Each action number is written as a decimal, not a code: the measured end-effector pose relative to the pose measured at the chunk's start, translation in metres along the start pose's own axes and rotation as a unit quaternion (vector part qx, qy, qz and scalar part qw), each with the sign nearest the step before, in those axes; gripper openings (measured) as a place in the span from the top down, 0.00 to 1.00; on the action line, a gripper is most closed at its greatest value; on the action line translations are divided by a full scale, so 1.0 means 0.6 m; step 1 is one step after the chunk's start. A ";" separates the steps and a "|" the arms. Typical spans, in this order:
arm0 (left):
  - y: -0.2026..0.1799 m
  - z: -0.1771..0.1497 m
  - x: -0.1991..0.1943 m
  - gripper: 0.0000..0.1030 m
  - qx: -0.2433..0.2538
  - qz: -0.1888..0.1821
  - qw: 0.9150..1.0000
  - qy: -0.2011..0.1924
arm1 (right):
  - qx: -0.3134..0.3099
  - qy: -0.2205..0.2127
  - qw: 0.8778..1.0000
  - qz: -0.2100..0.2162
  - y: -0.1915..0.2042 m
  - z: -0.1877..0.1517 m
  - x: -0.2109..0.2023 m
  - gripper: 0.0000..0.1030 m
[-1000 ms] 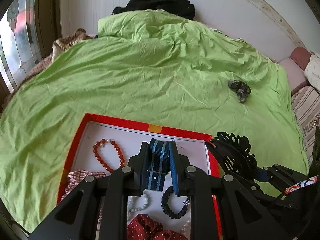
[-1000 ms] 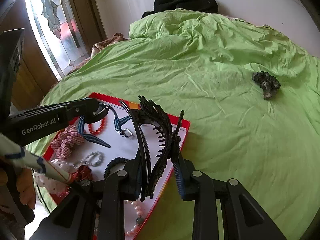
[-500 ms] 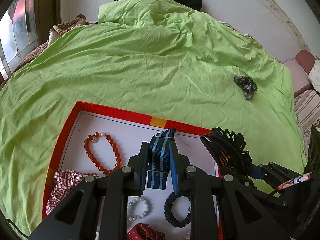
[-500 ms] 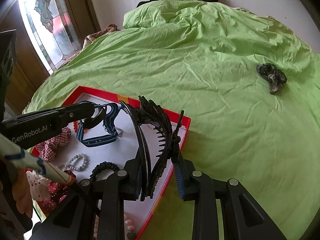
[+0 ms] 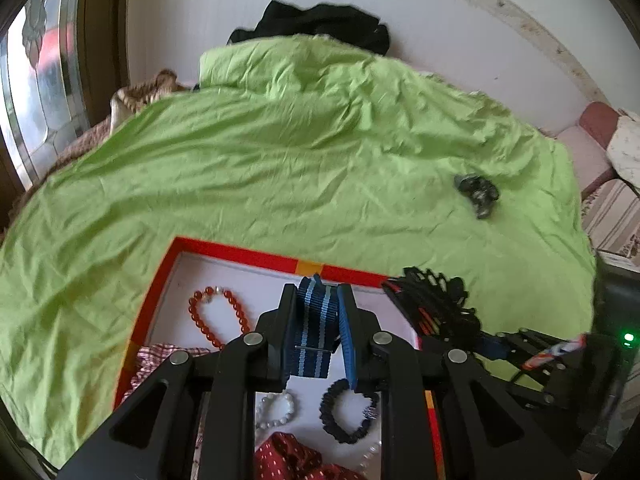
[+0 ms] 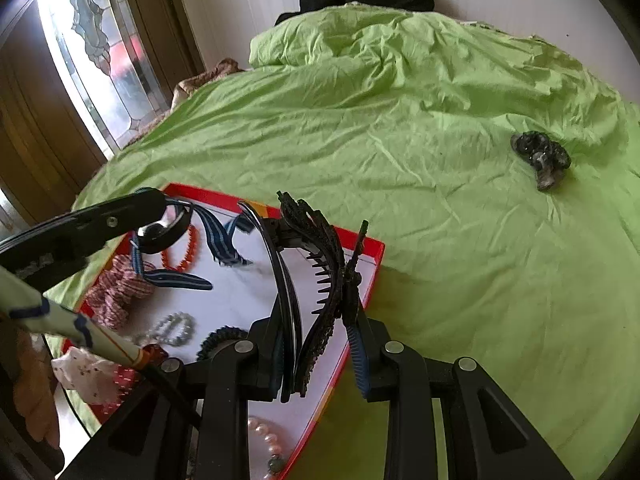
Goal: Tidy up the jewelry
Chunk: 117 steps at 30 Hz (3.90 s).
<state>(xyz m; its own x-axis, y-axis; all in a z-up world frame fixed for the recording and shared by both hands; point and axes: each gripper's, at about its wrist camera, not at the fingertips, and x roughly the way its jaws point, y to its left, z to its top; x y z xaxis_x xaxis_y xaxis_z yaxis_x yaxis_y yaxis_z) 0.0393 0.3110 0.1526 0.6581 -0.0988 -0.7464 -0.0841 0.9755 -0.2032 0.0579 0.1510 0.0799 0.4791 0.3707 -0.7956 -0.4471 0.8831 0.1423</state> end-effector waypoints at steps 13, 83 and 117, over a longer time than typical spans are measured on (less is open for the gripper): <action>-0.037 -0.018 -0.088 0.82 0.030 -0.003 0.999 -0.023 | 0.003 -0.011 1.000 -0.001 0.015 -0.008 -0.042 0.71; 0.030 -0.045 0.100 0.81 -0.010 0.049 0.996 0.069 | 0.041 0.024 0.999 0.019 -0.013 -0.005 0.068 0.50; -0.081 -0.160 -0.209 0.25 -0.026 0.106 0.993 -0.052 | 0.020 -0.045 0.998 -0.026 -0.009 -0.168 -0.205 0.27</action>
<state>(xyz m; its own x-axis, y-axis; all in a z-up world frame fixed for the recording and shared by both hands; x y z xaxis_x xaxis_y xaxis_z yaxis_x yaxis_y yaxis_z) -0.1113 0.2570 0.1953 0.6948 0.1318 -0.7071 -0.2662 0.9604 -0.0826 -0.0748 0.0717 0.1176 0.5678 0.3464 -0.7467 -0.3898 0.9121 0.1268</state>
